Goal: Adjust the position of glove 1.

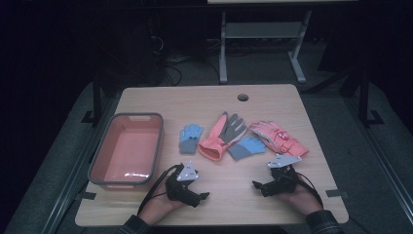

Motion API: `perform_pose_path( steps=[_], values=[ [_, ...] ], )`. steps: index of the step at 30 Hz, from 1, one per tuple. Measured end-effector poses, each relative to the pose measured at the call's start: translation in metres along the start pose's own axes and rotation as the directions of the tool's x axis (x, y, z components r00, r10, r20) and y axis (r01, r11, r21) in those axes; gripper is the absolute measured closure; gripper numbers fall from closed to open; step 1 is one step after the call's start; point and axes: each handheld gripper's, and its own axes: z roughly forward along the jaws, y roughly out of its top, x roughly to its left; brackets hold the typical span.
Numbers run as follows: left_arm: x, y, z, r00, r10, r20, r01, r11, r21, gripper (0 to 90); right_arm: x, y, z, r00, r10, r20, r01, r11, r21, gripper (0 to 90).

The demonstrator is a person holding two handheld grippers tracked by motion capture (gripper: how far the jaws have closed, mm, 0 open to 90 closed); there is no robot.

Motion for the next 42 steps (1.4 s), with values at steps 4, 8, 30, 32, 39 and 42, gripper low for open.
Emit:
perform_pose_path(
  steps=[4,8,30,32,39,42],
  values=[
    [0.000,0.000,0.000,1.0000,0.000,0.004,0.000,1.0000,-0.003,12.4,0.000,0.000,0.000,1.0000,0.000,0.000,0.000,1.000,0.000,2.9],
    [0.000,-0.001,0.000,1.0000,-0.006,0.001,0.006,1.0000,-0.005,12.4,0.000,0.000,0.000,1.0000,0.000,0.000,0.000,1.000,0.000,3.4],
    [0.005,-0.001,-0.002,0.9999,0.014,0.007,-0.014,0.9999,0.002,12.3,0.003,0.039,0.001,0.9991,0.041,0.010,-0.041,0.999,-0.028,78.9],
    [0.005,-0.001,-0.002,0.9999,0.013,0.007,-0.013,0.9999,0.003,12.3,0.002,0.045,0.004,0.9993,0.037,-0.002,-0.037,0.999,-0.032,88.0],
    [0.005,-0.001,-0.002,0.9999,0.009,0.008,-0.009,0.9999,0.004,12.3,0.002,0.061,0.017,0.9990,0.038,-0.021,-0.039,0.999,-0.035,89.8],
    [0.005,-0.001,-0.002,0.9999,0.010,0.007,-0.010,0.9999,0.005,12.3,0.000,0.066,0.022,0.9988,0.045,-0.017,-0.046,0.998,-0.041,89.8]
  ],
)
